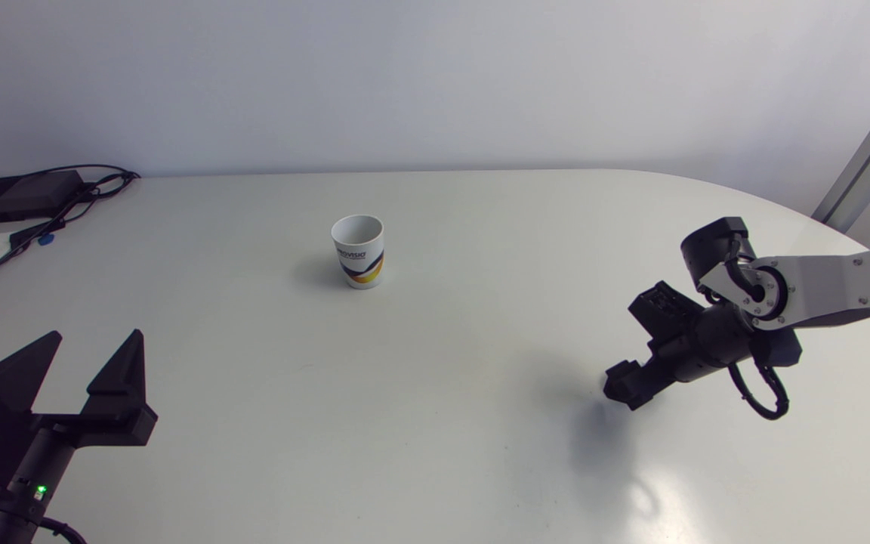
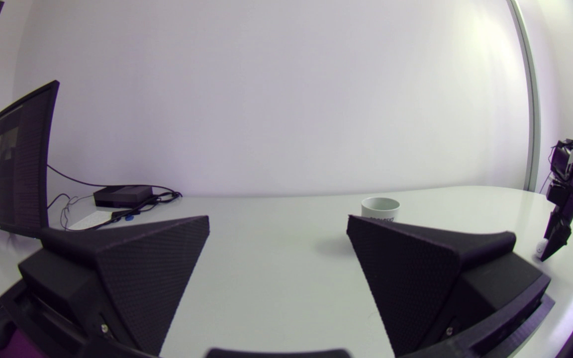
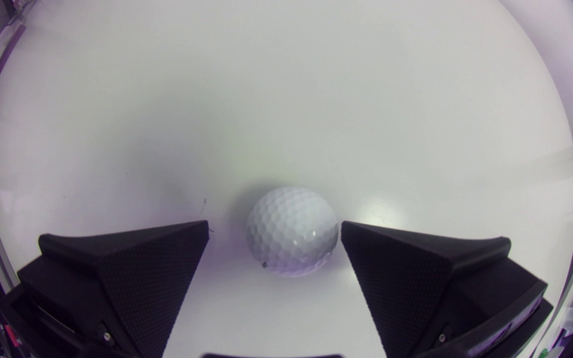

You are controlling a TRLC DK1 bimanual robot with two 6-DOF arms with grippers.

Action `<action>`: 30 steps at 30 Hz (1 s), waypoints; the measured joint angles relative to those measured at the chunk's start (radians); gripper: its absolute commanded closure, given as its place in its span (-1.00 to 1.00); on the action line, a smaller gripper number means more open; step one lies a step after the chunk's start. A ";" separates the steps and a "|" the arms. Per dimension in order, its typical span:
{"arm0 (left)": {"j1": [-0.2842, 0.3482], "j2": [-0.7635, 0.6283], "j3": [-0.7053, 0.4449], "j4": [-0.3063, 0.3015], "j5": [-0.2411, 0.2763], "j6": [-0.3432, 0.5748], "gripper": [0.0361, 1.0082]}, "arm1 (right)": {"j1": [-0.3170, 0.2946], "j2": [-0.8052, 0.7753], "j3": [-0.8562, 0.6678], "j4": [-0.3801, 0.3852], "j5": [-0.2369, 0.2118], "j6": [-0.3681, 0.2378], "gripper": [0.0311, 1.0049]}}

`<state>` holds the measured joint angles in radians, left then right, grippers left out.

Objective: Pick up the white golf ball from the table and place it into the cup.

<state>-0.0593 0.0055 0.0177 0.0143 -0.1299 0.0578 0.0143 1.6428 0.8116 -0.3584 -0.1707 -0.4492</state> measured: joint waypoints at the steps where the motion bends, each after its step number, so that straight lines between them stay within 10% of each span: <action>1: 0.000 0.000 0.000 0.000 0.000 0.000 -0.97 | 0.000 0.003 0.000 0.001 0.004 0.000 -0.76; 12: 0.000 0.000 0.000 0.000 0.000 0.000 -0.96 | 0.000 0.012 0.005 0.030 0.015 0.008 -0.11; 30: 0.000 0.000 0.000 0.000 0.000 0.001 -0.95 | 0.006 -0.018 -0.014 0.052 0.045 0.015 0.21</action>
<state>-0.0593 0.0055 0.0177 0.0143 -0.1299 0.0589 0.0200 1.6245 0.7979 -0.3061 -0.1253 -0.4339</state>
